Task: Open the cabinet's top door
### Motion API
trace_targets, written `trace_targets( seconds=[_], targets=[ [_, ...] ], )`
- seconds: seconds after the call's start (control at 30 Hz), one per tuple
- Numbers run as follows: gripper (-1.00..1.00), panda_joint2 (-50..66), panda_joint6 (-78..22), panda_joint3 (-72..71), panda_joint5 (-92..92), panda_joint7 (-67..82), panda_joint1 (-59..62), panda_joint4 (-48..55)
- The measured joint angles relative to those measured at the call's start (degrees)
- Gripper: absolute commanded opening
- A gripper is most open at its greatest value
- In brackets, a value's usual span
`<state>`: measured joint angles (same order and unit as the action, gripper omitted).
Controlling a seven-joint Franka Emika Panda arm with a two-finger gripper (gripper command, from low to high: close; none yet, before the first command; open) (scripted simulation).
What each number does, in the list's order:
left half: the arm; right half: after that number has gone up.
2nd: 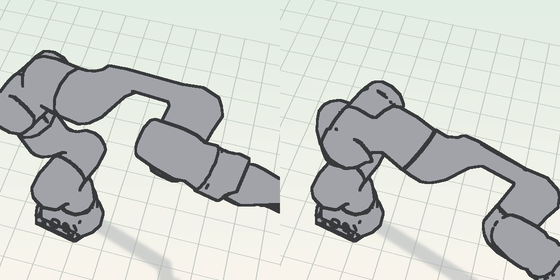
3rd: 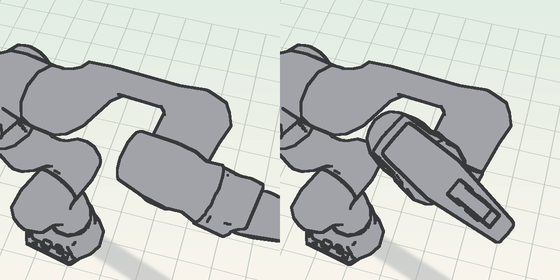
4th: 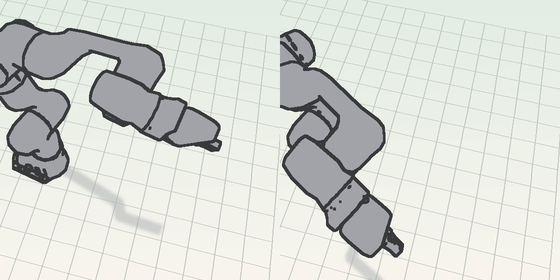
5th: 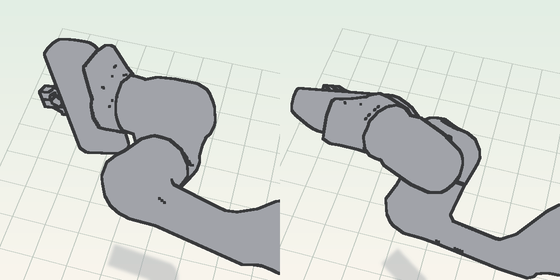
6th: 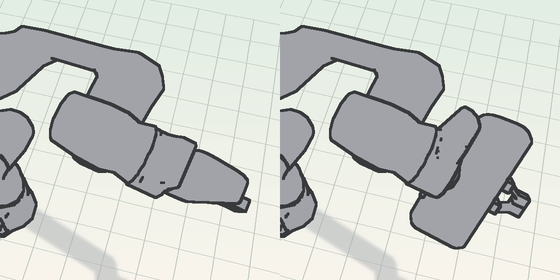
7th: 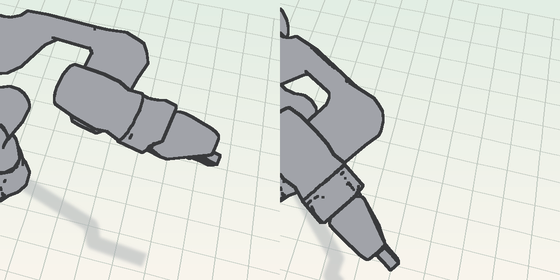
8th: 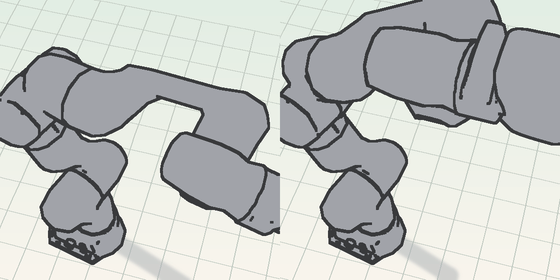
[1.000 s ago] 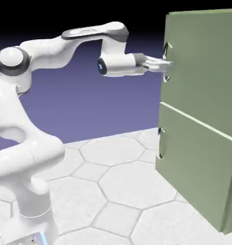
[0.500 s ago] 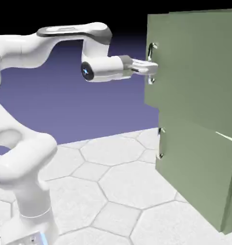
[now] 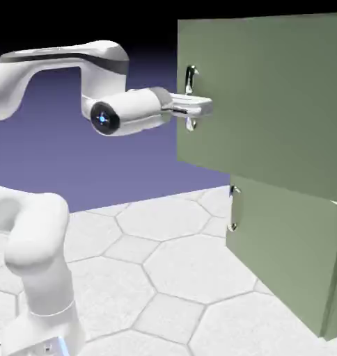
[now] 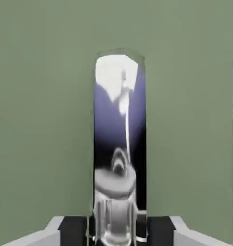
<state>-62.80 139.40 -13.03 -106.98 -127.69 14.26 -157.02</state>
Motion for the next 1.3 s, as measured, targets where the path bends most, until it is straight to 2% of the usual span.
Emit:
trace_targets(
  seconds=[0.3, 0.6, 0.9, 1.3],
  targets=[
    [-1.00, -6.23, -16.71, 18.69, 20.89, -4.76, -0.30, -4.07],
    [-1.00, -3.65, -34.41, 37.38, 38.62, -5.07, -0.44, 0.25],
    [-1.00, 5.09, -52.79, 56.07, 52.55, -3.25, -8.08, 12.91],
    [-1.00, 13.98, -73.92, 79.88, 63.02, -2.32, -30.95, 36.51]
  ],
)
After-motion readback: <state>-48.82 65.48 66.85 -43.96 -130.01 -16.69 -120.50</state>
